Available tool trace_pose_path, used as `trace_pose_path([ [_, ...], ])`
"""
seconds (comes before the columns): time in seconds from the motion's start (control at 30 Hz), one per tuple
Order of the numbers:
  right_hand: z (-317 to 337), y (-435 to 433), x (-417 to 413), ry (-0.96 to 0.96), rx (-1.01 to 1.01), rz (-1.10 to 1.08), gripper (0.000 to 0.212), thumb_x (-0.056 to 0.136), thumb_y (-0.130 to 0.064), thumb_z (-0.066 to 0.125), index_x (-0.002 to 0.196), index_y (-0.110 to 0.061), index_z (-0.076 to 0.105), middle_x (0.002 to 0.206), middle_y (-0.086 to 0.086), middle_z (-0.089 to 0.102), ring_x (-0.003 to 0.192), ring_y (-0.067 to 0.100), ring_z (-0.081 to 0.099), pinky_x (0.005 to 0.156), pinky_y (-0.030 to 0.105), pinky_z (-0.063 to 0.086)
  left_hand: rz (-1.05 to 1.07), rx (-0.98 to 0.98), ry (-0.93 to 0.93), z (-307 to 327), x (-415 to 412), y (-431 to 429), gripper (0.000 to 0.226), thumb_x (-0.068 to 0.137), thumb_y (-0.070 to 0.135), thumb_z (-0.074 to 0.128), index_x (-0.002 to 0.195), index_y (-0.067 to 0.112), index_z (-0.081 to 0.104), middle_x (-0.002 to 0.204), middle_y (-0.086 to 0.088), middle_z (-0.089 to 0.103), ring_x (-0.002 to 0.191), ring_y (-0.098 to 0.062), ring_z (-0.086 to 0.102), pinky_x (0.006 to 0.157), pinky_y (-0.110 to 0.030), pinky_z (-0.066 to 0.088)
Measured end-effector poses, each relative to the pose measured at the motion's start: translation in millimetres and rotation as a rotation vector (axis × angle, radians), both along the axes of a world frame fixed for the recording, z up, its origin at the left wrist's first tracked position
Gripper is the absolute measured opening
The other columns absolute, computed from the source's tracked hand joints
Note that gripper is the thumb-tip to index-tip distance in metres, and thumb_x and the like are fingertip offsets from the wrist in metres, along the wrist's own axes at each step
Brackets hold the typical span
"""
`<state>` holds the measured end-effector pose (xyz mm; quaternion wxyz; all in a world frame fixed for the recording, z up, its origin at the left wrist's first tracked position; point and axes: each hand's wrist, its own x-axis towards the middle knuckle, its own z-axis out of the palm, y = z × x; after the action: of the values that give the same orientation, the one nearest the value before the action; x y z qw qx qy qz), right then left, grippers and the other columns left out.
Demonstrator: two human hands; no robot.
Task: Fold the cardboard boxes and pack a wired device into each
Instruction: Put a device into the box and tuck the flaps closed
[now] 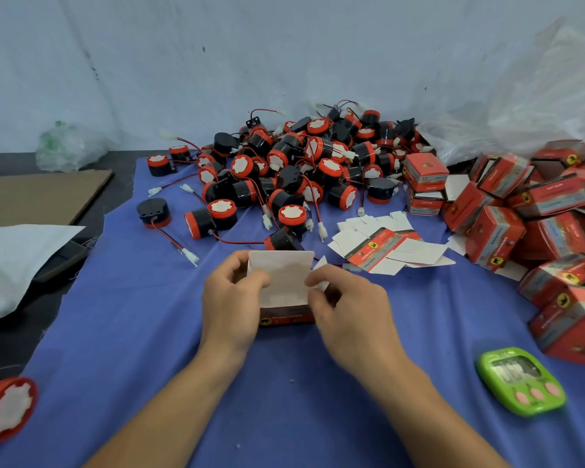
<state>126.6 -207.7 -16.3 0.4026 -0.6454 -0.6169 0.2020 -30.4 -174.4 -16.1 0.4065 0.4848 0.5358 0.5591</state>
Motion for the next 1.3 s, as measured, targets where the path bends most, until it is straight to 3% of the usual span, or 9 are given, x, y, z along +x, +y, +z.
trace_pose_path([
  [0.13,2,-1,-3,0.023,0.16,0.058,0.016,0.09,-0.022,0.07,0.09,-0.036,0.077,0.095,-0.035,0.063,0.106,-0.008,0.053,0.082,0.004,0.038,0.062,-0.072,-0.057,3,-8,7,0.013,0.085,0.01,0.068,0.081,0.019,0.077,0.08,0.001,0.078,0.072,-0.015,0.071,0.059,-0.03,0.054],
  [0.27,13,5,4,0.551,0.278,-0.048,0.032,0.092,-0.015,0.063,0.104,-0.04,0.078,0.102,-0.024,0.074,0.094,-0.005,0.065,0.079,0.013,0.05,0.146,-0.082,-0.107,3,-13,11,0.009,0.08,0.018,0.068,0.078,0.009,0.069,0.084,-0.013,0.074,0.073,-0.019,0.067,0.064,-0.035,0.047],
  [0.37,11,14,12,0.278,0.196,-0.147,0.042,0.097,-0.004,0.056,0.123,-0.033,0.071,0.094,-0.02,0.074,0.09,-0.001,0.064,0.08,0.014,0.049,0.238,-0.006,0.013,1,-15,11,0.011,0.079,0.03,0.063,0.076,0.02,0.065,0.075,0.0,0.069,0.072,-0.011,0.065,0.058,-0.032,0.044],
  [0.57,4,51,-9,-0.134,-0.073,0.079,0.076,0.096,-0.018,0.064,0.159,-0.036,0.025,0.127,0.005,0.065,0.114,0.03,0.06,0.085,0.037,0.048,0.395,0.033,0.207,0,-28,15,0.017,0.083,0.04,0.054,0.079,0.025,0.063,0.073,0.014,0.067,0.071,-0.006,0.061,0.054,-0.029,0.037],
  [0.77,-6,86,-28,-0.28,-0.051,-0.043,0.028,0.099,-0.01,0.05,0.125,-0.021,0.051,0.1,0.009,0.068,0.093,0.034,0.059,0.069,0.039,0.042,0.458,-0.004,0.238,-3,-35,20,0.018,0.093,0.029,0.058,0.076,0.023,0.062,0.071,0.008,0.066,0.073,-0.01,0.061,0.053,-0.029,0.035],
  [0.97,27,67,0,0.401,0.114,-0.249,0.032,0.096,-0.004,0.047,0.099,-0.03,0.066,0.068,-0.009,0.066,0.055,0.01,0.049,0.045,0.022,0.036,0.435,0.008,0.258,-2,-31,22,0.018,0.093,0.029,0.058,0.076,0.024,0.063,0.072,0.012,0.067,0.076,-0.009,0.062,0.054,-0.031,0.04],
  [1.07,67,44,8,0.655,0.105,0.025,0.03,0.093,0.005,0.052,0.099,-0.022,0.065,0.053,-0.007,0.057,0.044,0.01,0.04,0.042,0.022,0.032,0.365,0.052,0.256,-4,-20,18,0.021,0.095,0.029,0.059,0.075,0.025,0.063,0.07,0.014,0.065,0.072,-0.006,0.06,0.052,-0.028,0.039],
  [1.17,92,26,-2,0.526,-0.055,0.367,0.032,0.091,0.009,0.058,0.079,-0.017,0.071,0.055,0.002,0.061,0.043,0.01,0.041,0.042,0.018,0.032,0.282,0.111,0.252,-6,-8,12,0.019,0.096,0.025,0.066,0.078,0.031,0.063,0.065,0.01,0.061,0.06,-0.005,0.05,0.049,-0.027,0.038],
  [1.3,86,23,-6,0.15,-0.154,0.252,0.031,0.093,0.004,0.056,0.08,-0.018,0.073,0.06,-0.001,0.068,0.041,0.004,0.049,0.042,0.019,0.036,0.116,0.107,0.162,-6,-4,6,0.014,0.092,0.029,0.072,0.087,0.042,0.073,0.076,0.02,0.074,0.07,-0.001,0.067,0.063,-0.03,0.059],
])
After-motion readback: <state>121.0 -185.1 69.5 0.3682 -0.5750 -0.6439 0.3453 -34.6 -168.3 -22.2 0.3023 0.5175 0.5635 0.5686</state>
